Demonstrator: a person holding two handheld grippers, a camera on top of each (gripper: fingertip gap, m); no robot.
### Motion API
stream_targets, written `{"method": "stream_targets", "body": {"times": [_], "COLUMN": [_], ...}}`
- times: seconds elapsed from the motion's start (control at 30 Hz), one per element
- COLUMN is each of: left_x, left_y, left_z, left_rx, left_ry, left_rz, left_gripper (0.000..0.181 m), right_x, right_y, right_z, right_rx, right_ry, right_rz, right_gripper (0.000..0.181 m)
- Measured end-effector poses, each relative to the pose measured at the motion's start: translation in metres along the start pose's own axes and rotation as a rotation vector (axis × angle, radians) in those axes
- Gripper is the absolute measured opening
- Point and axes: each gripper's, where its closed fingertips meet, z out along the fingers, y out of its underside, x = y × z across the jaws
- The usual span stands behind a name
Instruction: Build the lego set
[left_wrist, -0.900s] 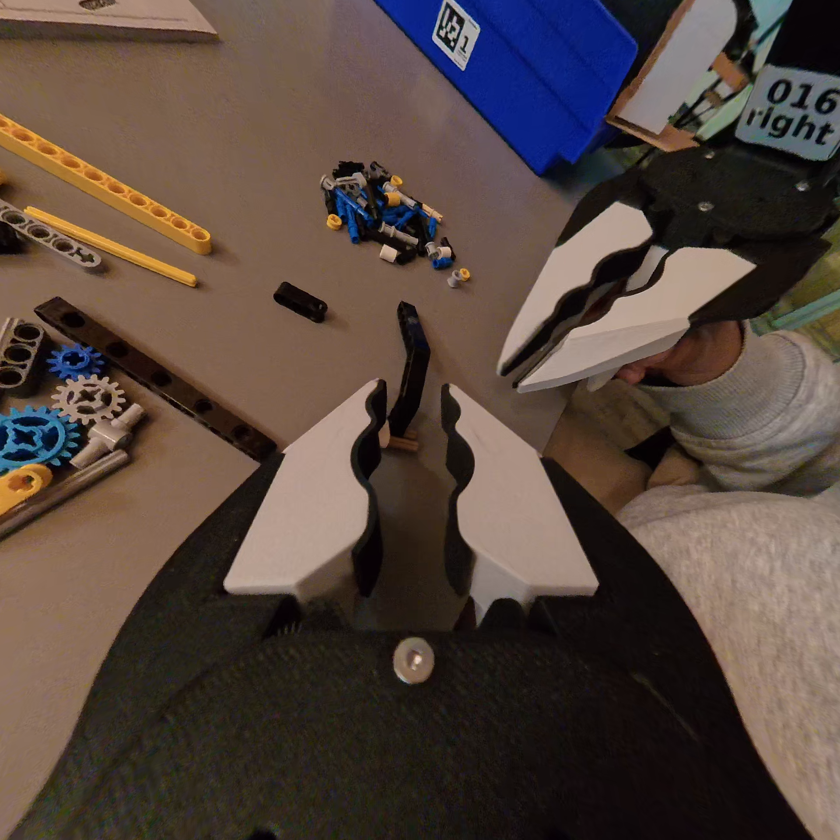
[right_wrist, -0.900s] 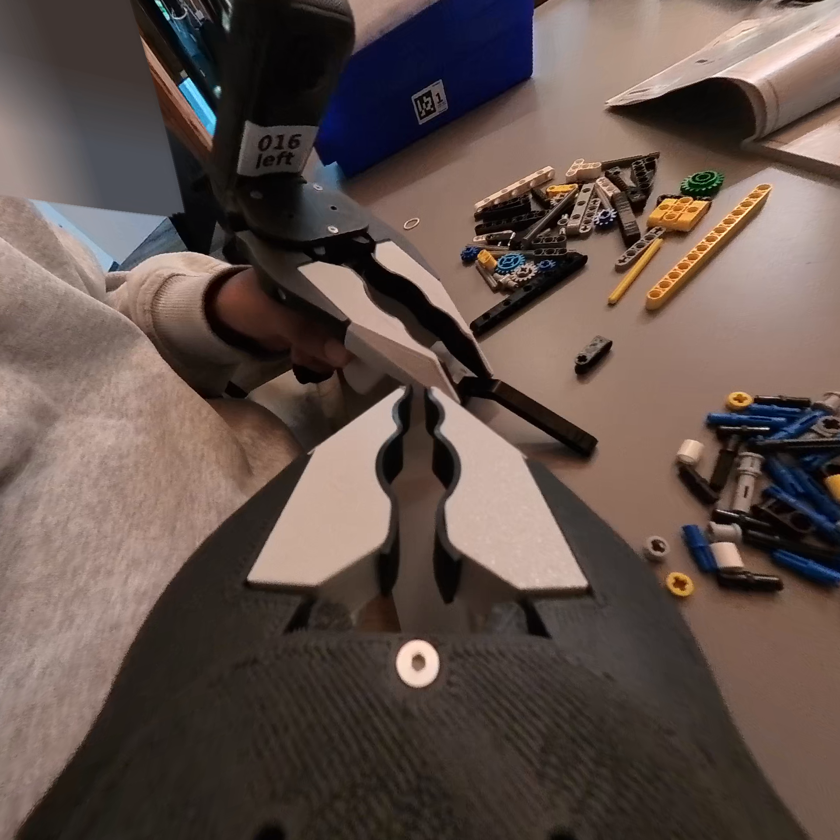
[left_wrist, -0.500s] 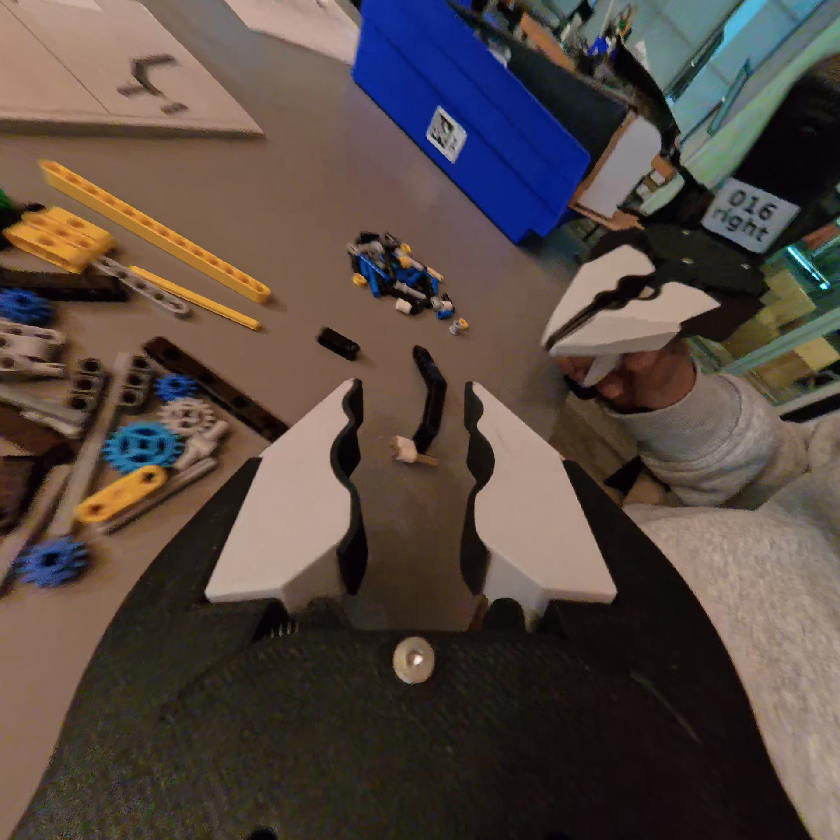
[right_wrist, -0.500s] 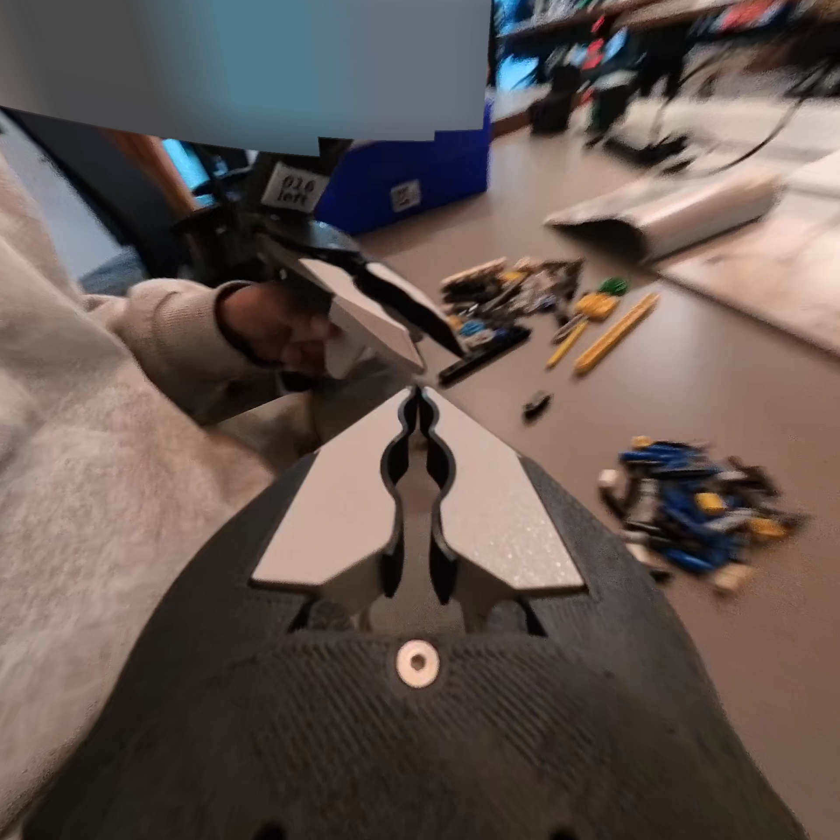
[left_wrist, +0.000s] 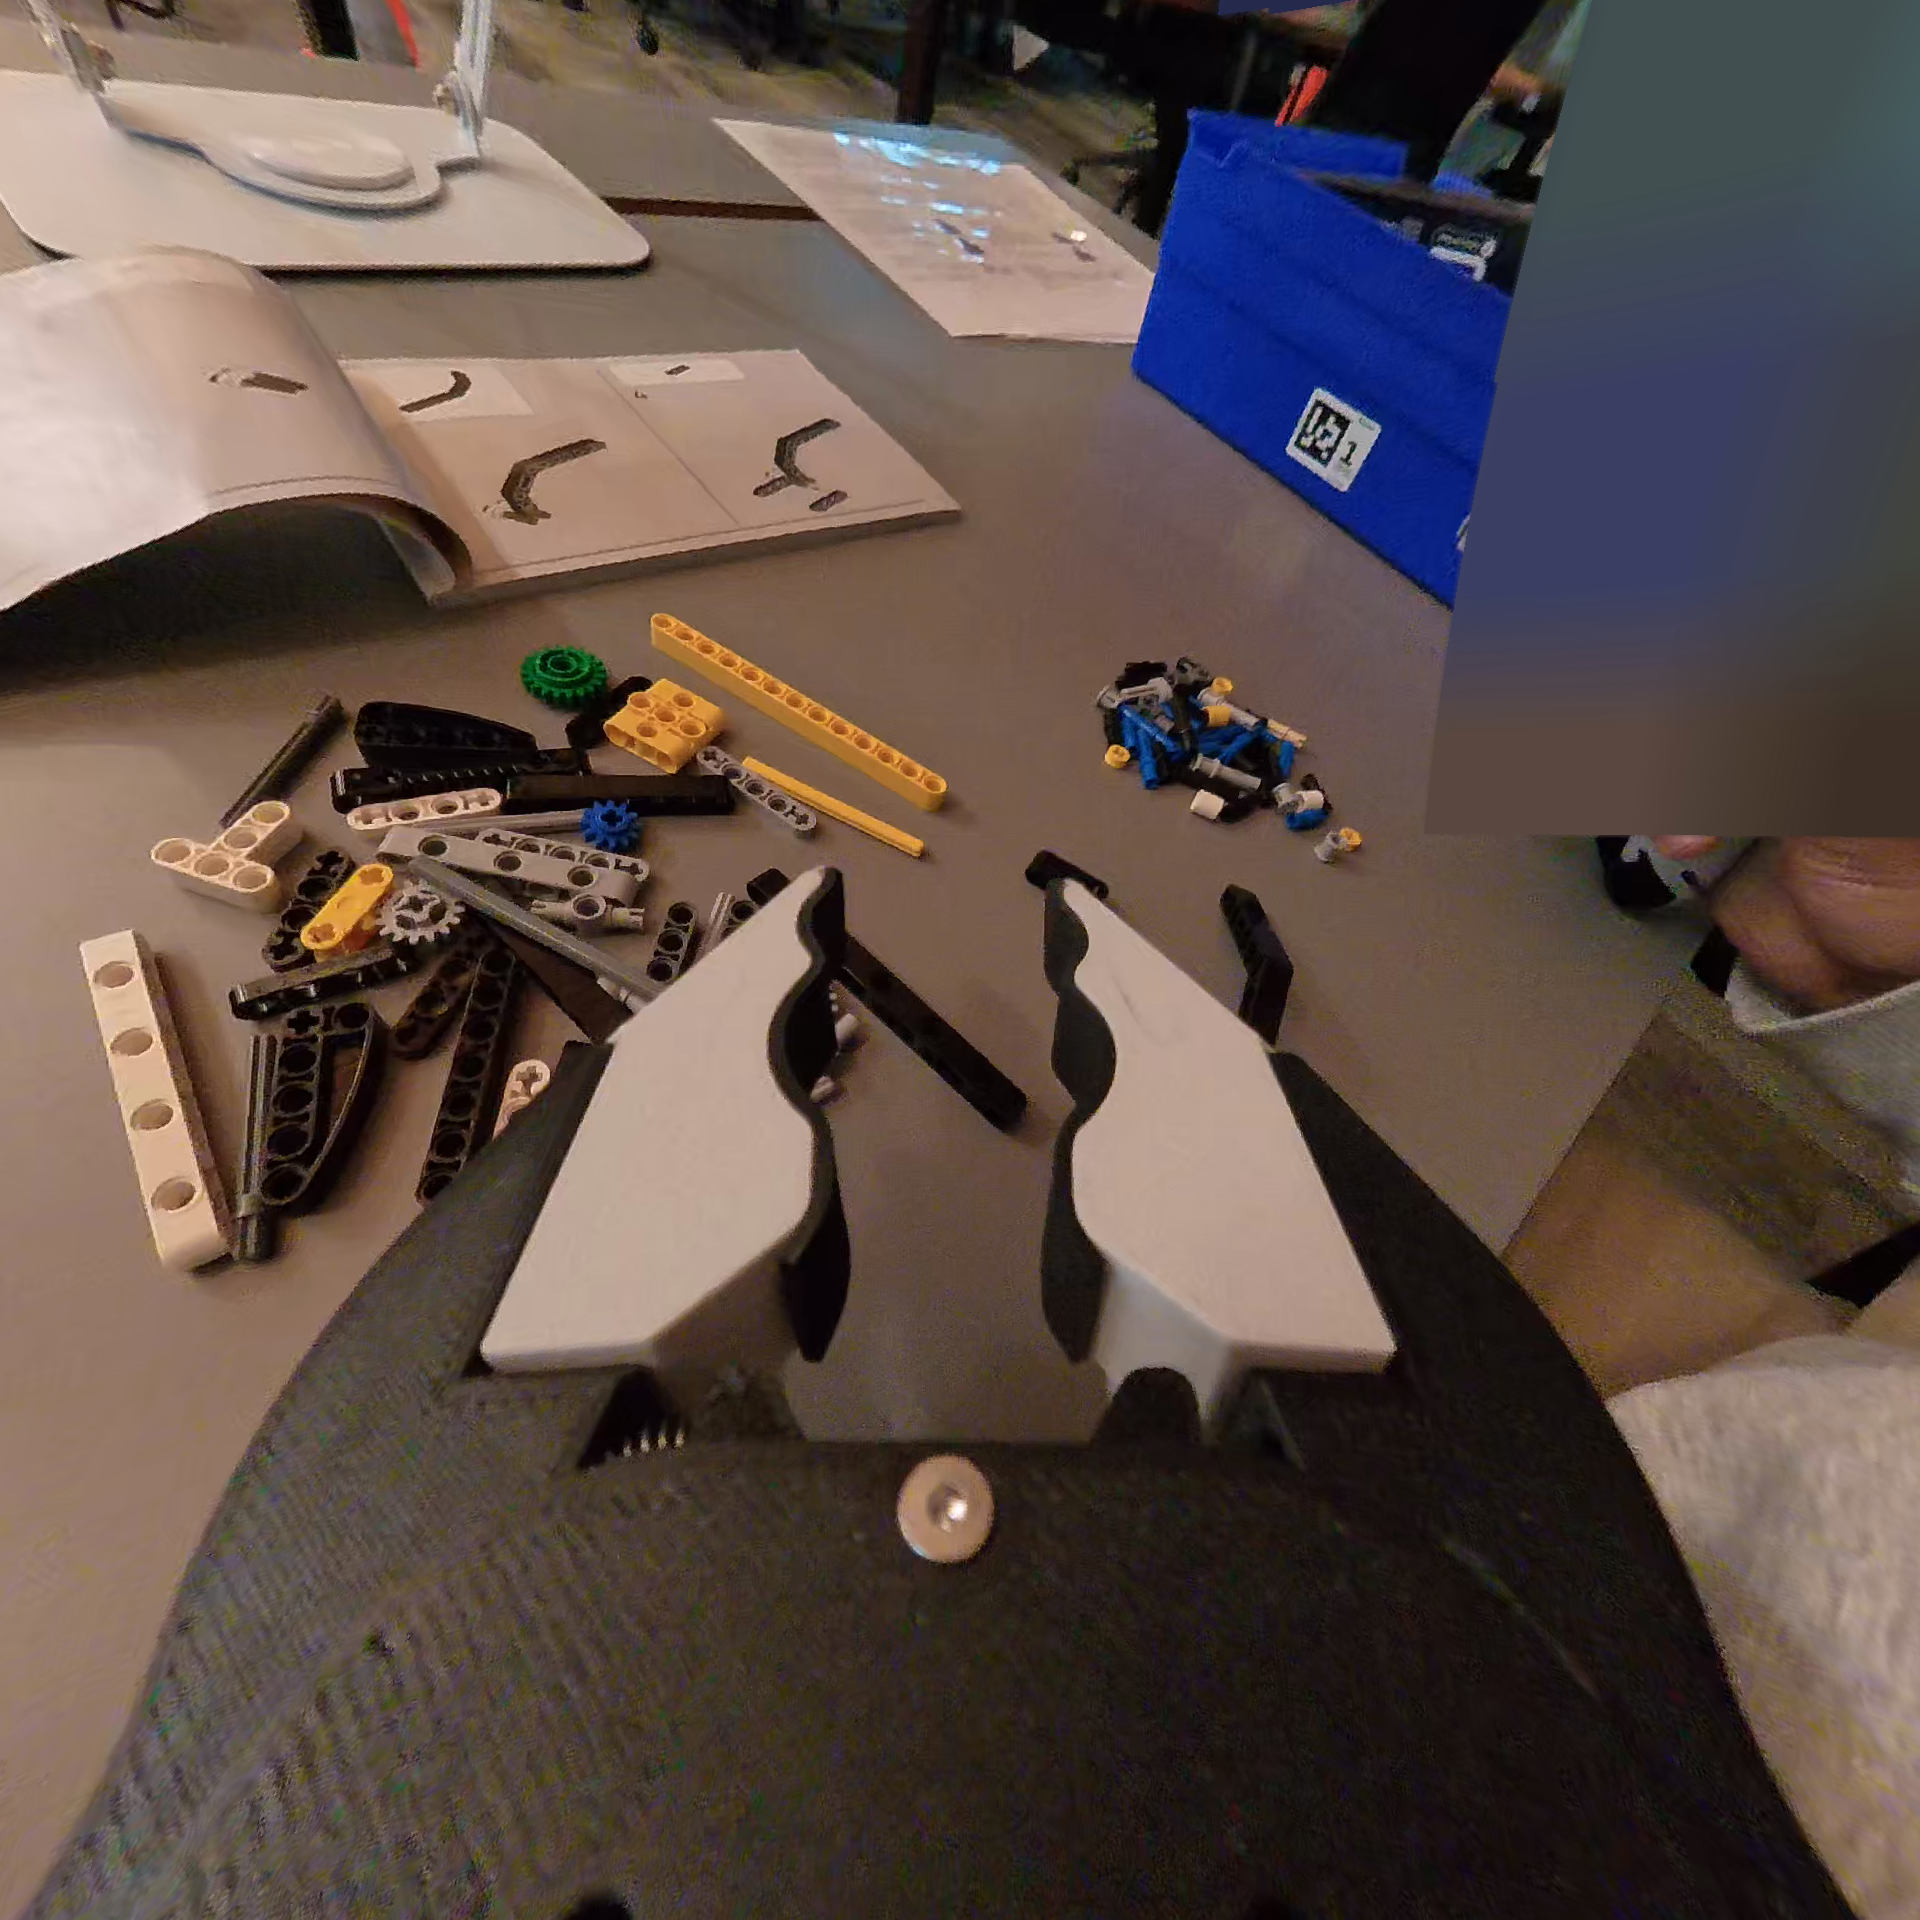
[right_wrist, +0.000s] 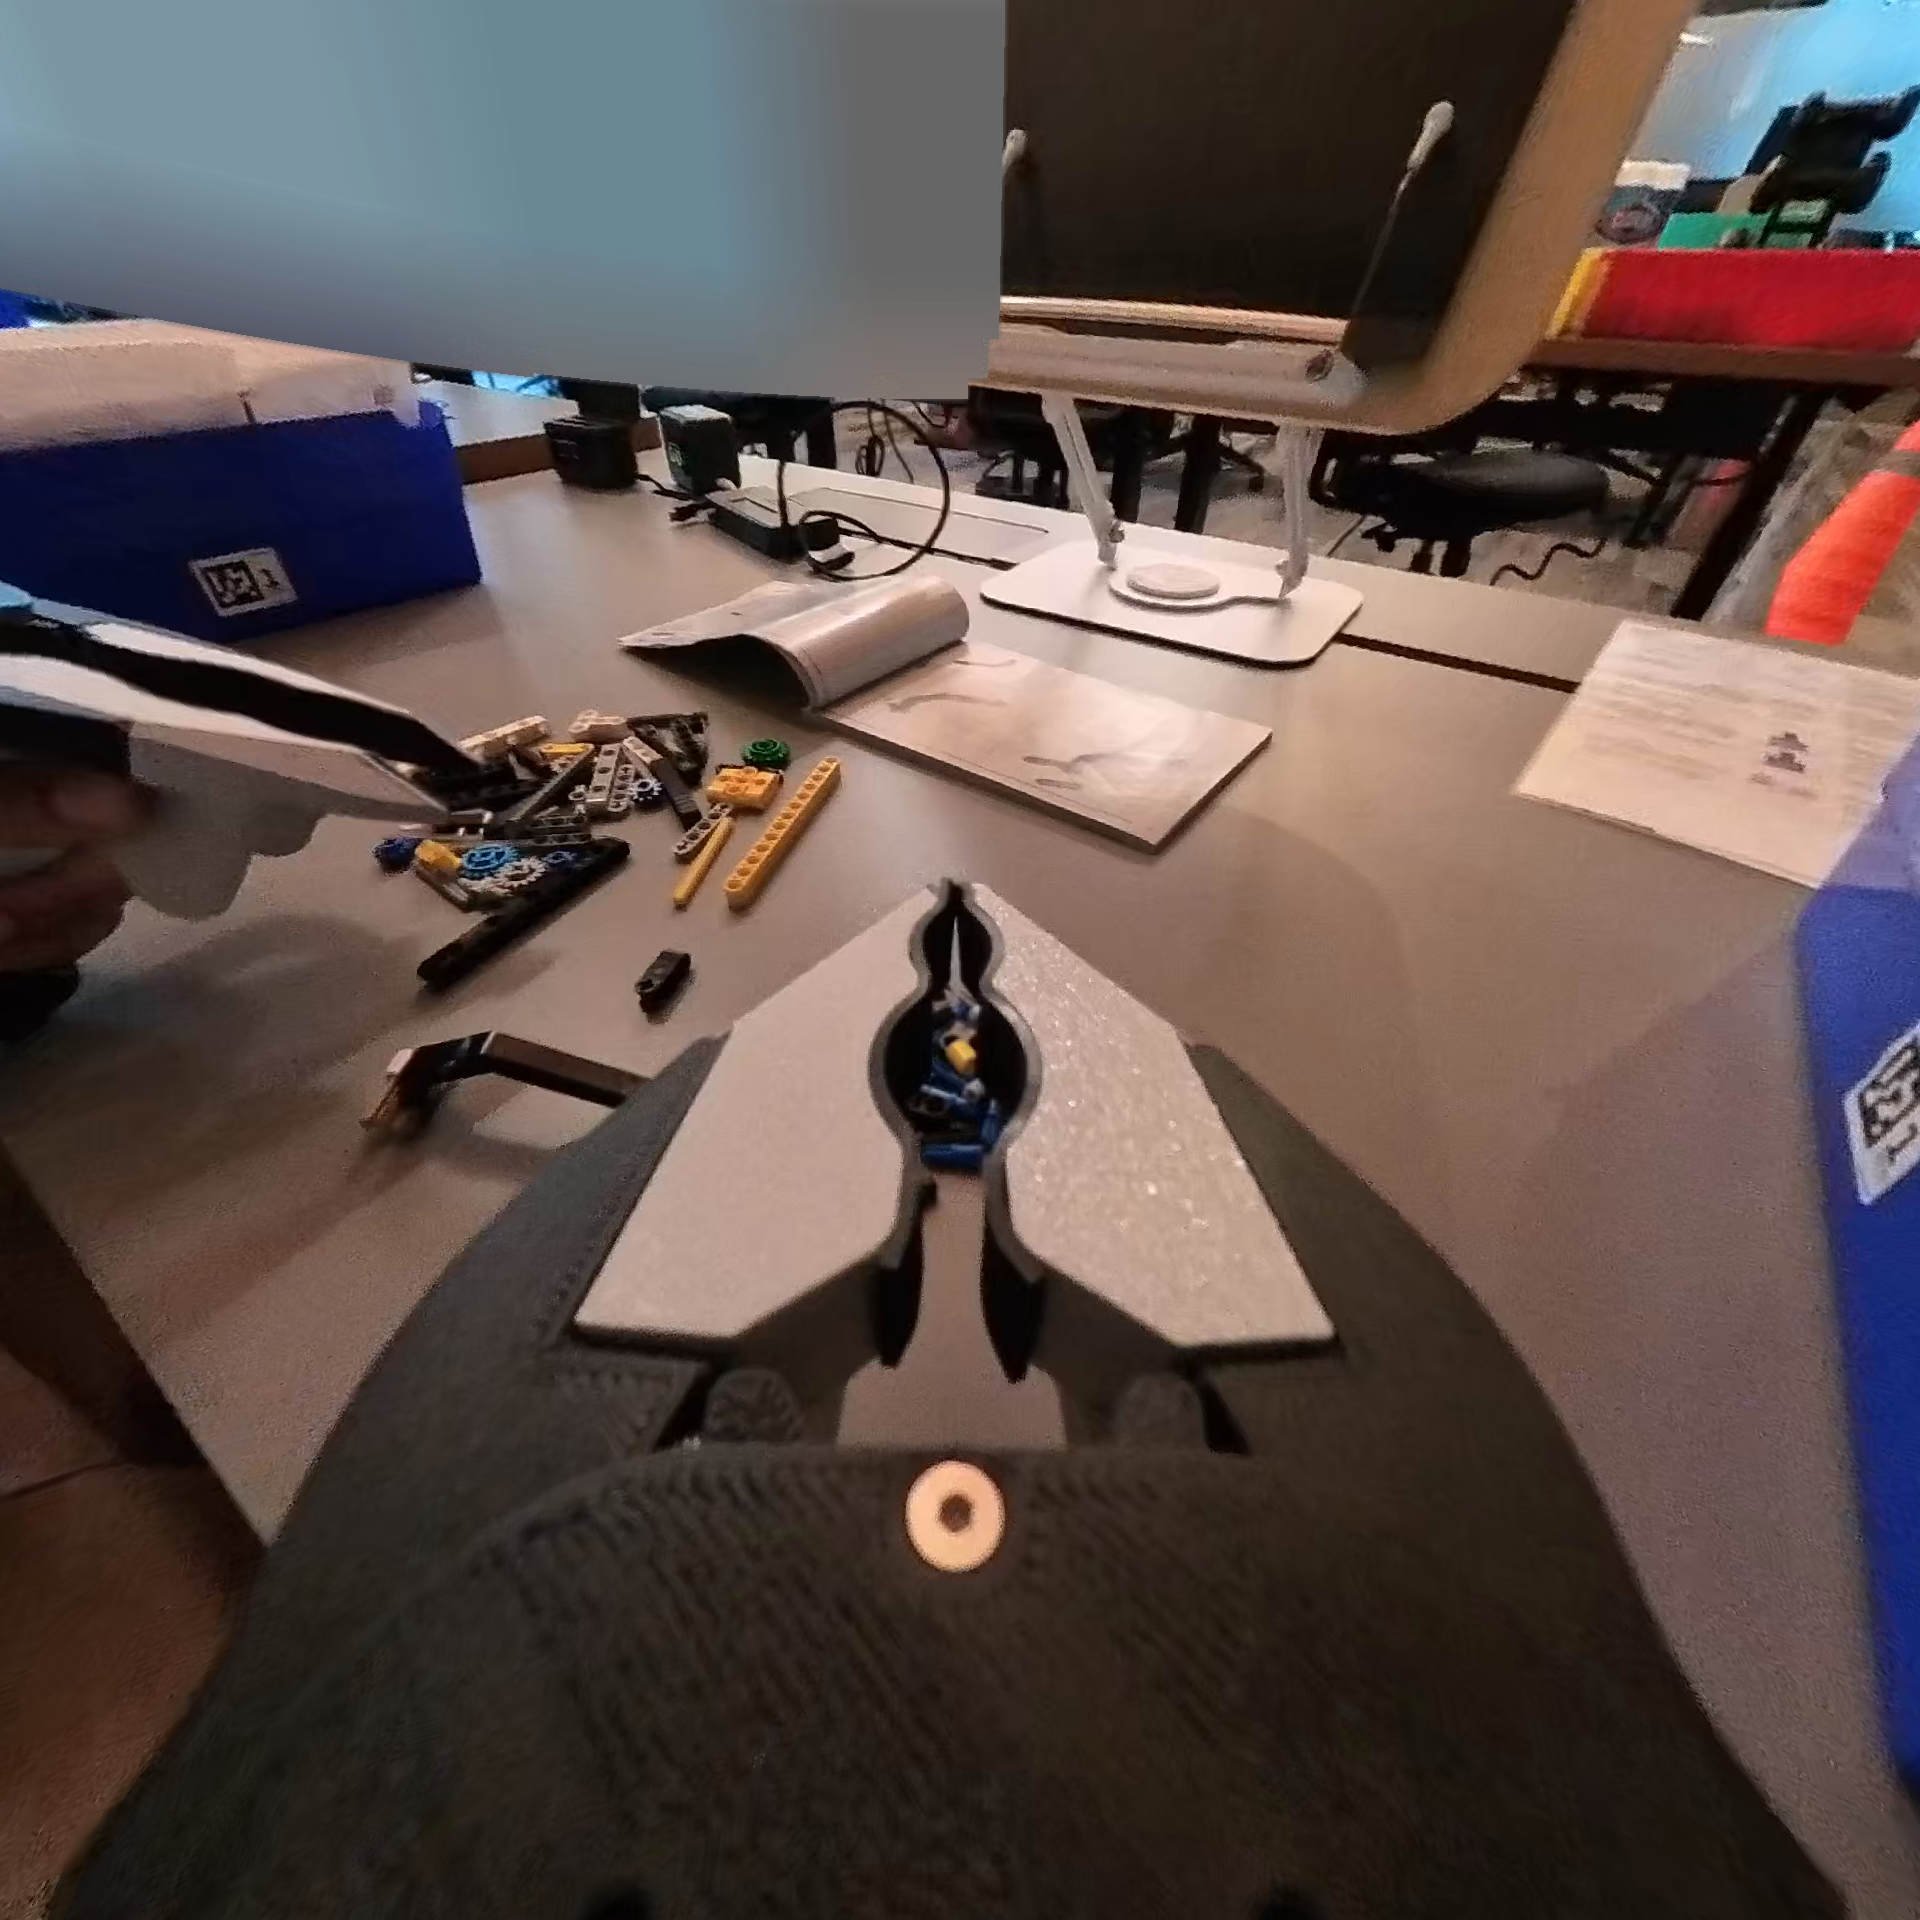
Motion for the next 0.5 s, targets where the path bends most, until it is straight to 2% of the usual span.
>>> {"method": "stream_targets", "body": {"times": [0.2,0.3,0.43,0.5], "left_x": [-0.008,-0.009,-0.007,-0.007], "left_y": [-0.001,0.003,0.01,0.011], "left_z": [0.001,0.005,0.01,0.011], "left_rx": [0.006,-0.026,-0.086,-0.094], "left_ry": [-0.008,-0.017,-0.043,-0.06], "left_rz": [-0.063,-0.066,-0.022,0.006], "left_gripper": [0.036,0.032,0.002,0.001], "right_x": [0.009,0.007,0.007,0.007], "right_y": [0.001,0.006,0.013,0.017], "right_z": [0.002,0.006,0.012,0.014], "right_rx": [-0.008,-0.046,-0.097,-0.121], "right_ry": [0.016,0.012,0.014,0.015], "right_rz": [0.057,0.047,0.037,0.044], "right_gripper": [0.0,0.006,0.013,0.016]}}
